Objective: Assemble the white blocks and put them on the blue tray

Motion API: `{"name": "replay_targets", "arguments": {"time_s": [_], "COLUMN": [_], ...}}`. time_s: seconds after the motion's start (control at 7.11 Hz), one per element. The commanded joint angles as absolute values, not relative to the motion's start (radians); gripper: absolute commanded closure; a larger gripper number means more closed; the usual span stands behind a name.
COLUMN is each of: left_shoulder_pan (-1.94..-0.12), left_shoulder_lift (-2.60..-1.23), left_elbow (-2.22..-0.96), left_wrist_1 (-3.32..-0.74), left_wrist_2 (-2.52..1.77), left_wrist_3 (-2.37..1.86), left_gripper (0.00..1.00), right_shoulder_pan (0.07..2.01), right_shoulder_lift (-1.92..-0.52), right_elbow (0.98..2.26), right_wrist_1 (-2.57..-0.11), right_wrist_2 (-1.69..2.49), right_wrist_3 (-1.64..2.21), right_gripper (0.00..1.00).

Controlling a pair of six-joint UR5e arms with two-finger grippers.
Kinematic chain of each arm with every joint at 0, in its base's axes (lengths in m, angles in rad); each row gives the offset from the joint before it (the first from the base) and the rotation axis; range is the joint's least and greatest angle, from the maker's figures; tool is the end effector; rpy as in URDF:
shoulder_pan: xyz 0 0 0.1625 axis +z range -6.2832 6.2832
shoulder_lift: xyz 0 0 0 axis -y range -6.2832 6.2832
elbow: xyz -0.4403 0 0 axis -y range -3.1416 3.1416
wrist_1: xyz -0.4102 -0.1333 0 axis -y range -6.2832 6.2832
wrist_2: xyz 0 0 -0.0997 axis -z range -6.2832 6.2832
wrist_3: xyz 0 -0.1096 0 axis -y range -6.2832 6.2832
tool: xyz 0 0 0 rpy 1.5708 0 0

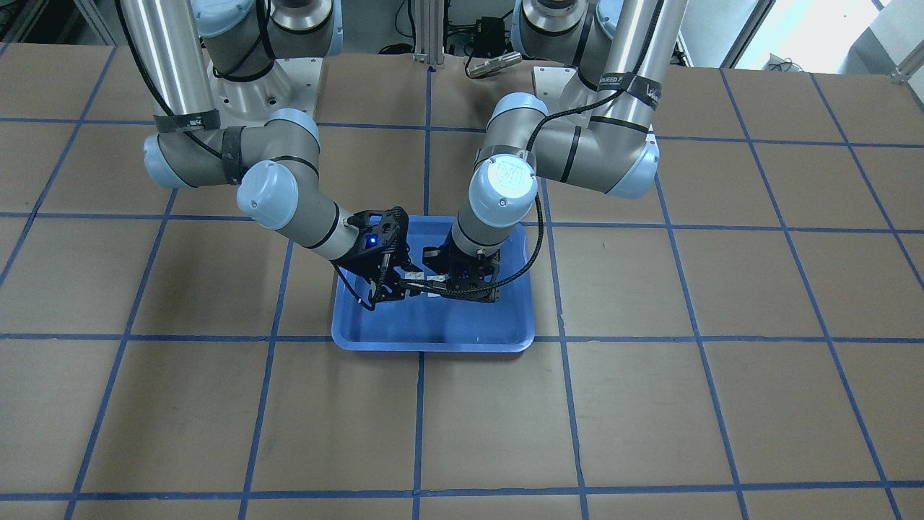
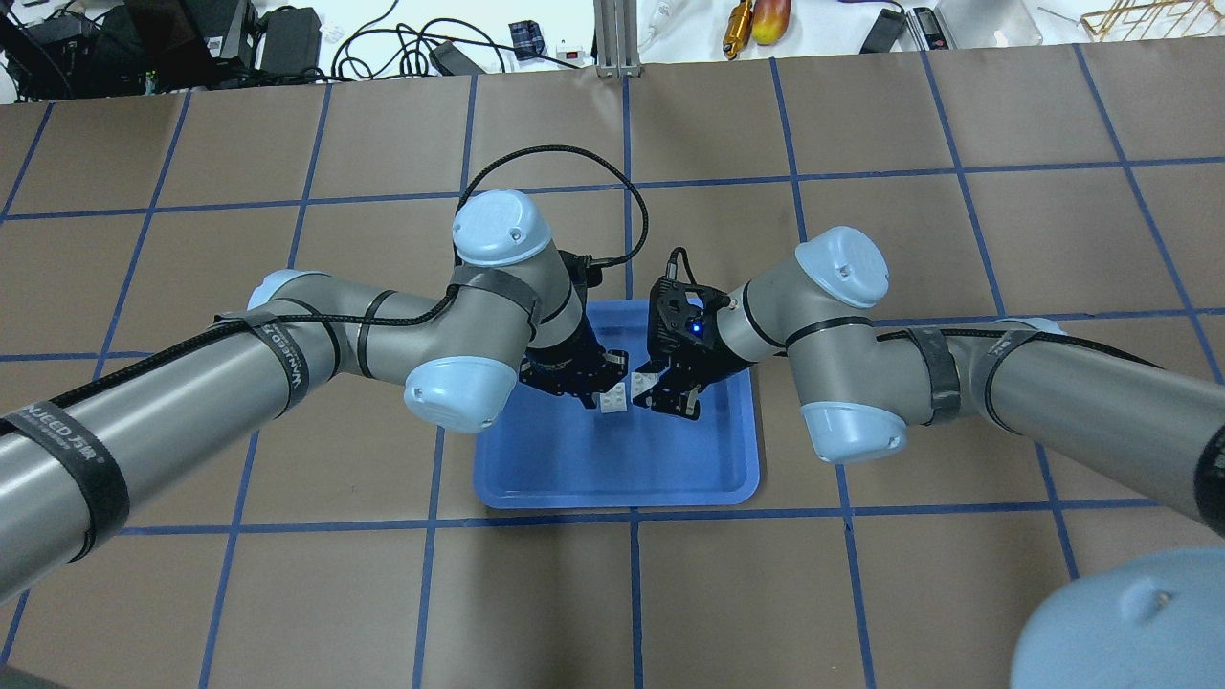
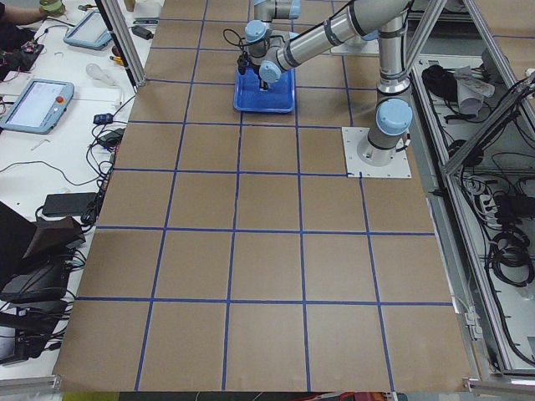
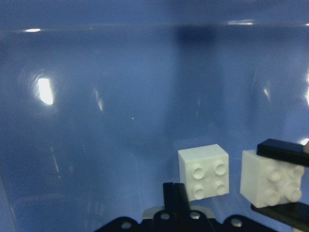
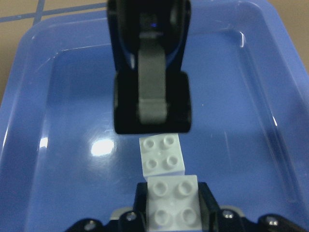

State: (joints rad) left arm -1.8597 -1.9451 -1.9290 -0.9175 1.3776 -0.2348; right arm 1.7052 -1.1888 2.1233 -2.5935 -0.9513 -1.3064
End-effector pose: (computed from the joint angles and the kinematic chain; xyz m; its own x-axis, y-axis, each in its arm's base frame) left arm -0.3066 -0.4898 0.1829 -0.9852 0.0355 0.1677 0.0563 0.9910 0.1215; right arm 0.2642 -0.4840 0.1610 -0.0802 -0.9946 -0.0661 -0.8071 0.1037 -0.5813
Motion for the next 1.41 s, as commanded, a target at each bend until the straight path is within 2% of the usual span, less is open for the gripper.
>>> {"name": "replay_targets", "arguments": {"time_s": [0.0,0.28,0.42,0.56,0.7,1.27], "left_shoulder_pan": [-1.859,-1.858,-1.858,-1.858,-1.859,-1.858], "left_shoulder_lift": [-1.944,-1.944,-1.944,-1.944,-1.944,-1.942], "left_elbow": [-1.930,-1.930,-1.930,-1.930,-1.930,-1.930], "left_wrist_1": [-0.919,-0.920,-0.920,-0.920,-0.919,-0.919], "left_wrist_2": [1.374,1.377,1.378,1.378,1.376,1.378], "left_wrist_3": [-0.232,-0.230,-0.230,-0.230,-0.232,-0.230], "left_gripper": [0.91,0.91,0.91,0.91,0.91,0.91], "right_shoulder_pan": [1.706,1.706,1.706,1.706,1.706,1.695], "right_shoulder_lift": [-1.169,-1.161,-1.161,-1.160,-1.161,-1.190], "right_elbow": [2.121,2.123,2.125,2.129,2.134,2.106], "right_wrist_1": [-2.611,-2.623,-2.623,-2.623,-2.622,-2.611], "right_wrist_2": [-0.922,-0.916,-0.917,-0.916,-0.925,-0.942], "right_wrist_3": [-1.310,-1.310,-1.309,-1.307,-1.305,-1.302], "right_gripper": [0.85,0.83,0.74,0.18,0.00,0.00]}}
